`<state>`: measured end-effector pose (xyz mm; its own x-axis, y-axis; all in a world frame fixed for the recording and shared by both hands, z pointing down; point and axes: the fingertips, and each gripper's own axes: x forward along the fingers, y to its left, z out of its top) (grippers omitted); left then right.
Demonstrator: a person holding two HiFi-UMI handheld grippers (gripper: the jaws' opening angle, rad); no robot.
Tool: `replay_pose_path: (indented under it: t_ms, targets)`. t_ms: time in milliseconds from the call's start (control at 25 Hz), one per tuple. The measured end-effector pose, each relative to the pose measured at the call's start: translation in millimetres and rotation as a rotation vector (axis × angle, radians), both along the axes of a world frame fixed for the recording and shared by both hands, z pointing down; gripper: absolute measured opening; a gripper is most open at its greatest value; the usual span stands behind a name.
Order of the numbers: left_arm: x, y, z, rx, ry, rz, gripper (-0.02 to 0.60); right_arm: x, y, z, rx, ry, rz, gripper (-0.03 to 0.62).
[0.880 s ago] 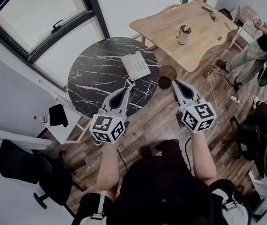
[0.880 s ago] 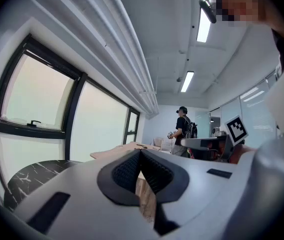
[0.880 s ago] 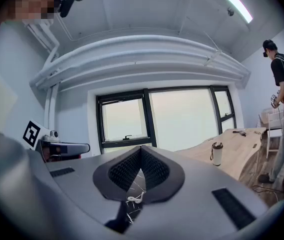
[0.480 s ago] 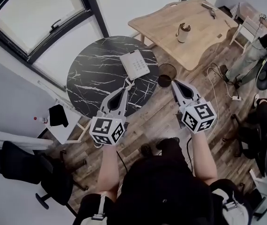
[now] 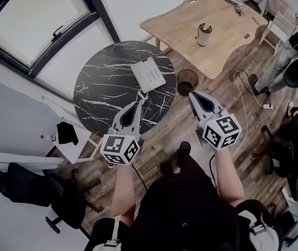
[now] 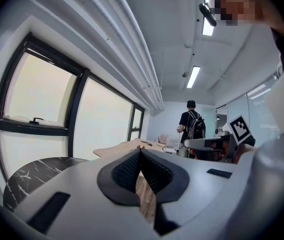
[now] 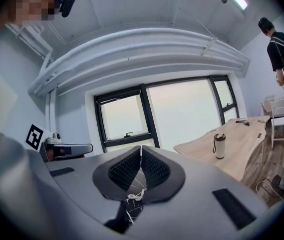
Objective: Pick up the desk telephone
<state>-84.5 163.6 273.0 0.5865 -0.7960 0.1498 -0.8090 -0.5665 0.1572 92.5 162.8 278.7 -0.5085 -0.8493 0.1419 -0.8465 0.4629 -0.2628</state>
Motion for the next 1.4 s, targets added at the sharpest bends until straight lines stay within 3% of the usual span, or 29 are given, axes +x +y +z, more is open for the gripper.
replay_pose_path:
  t_ms: [520,840,1080,1400]
  targets:
    - [47,-64,-15,0.029,-0.028,-0.050,0.015,53,-79,-9,0.050,-0.018,-0.068,0.031]
    - [66,-82,-1,0.002,-0.012,-0.083,0.015,70,-106,-5,0.038,-0.030,-0.132,0.031]
    - [62,-90,2,-0.013,-0.026,-0.106,0.016,65,-116,3,0.007,-0.037,-0.165,0.031]
    - [34,-105,36,-0.101,-0.012,-0.155,0.017,53,-134,35,-0.085,-0.026,-0.172,0.032]
